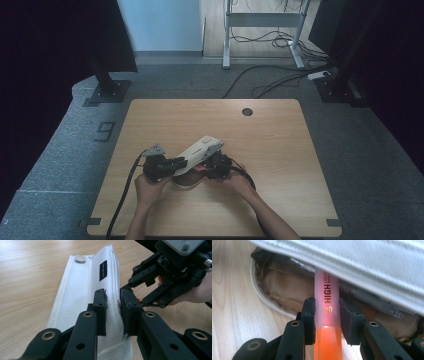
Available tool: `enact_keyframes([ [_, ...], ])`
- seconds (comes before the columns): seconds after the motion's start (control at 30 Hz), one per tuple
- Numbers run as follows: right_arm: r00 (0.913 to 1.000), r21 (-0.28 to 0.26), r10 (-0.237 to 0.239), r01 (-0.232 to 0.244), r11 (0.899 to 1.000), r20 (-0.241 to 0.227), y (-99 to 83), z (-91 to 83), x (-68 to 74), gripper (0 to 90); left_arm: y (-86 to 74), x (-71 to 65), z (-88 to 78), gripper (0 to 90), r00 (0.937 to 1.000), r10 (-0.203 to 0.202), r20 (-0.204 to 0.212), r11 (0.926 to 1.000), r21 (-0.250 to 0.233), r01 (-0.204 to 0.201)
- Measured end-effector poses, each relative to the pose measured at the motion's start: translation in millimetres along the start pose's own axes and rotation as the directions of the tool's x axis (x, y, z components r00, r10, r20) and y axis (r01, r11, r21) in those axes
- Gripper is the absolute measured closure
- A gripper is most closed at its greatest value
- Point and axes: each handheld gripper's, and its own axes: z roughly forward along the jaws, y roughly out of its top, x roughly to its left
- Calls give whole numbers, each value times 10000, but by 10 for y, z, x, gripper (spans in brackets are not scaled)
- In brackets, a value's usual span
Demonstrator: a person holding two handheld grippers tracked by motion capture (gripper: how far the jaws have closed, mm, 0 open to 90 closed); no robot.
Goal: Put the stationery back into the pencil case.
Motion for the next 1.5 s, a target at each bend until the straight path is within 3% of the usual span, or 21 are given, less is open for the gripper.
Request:
enact_keyframes([
  [0.5, 9999, -251, -99, 97, 9996, -94, 170, 202, 29, 644, -2, 6, -4, 754, 10000, 30, -30, 10000, -10, -30],
  [0.57, 9996, -263, -146, 141, 9996, -223, 161, 195, 29, 568, -2, 10, -7, 753, 10000, 39, -33, 10000, -12, -39],
  [1.2, 9995, -541, 94, -78, 9985, 299, -156, -221, -19, 515, -4, 27, -7, 752, 10000, 19, 9, 10000, 16, -19],
  [1.37, 9987, -393, 340, -325, 9987, 381, -288, -244, -69, 525, -4, 26, -6, 752, 10000, 15, 10, 10000, 18, -15],
  [1.5, 9981, -139, 334, -328, 9994, 520, -346, -213, -94, 586, -5, 25, -4, 752, 10000, -1, 29, 10000, 17, 1],
])
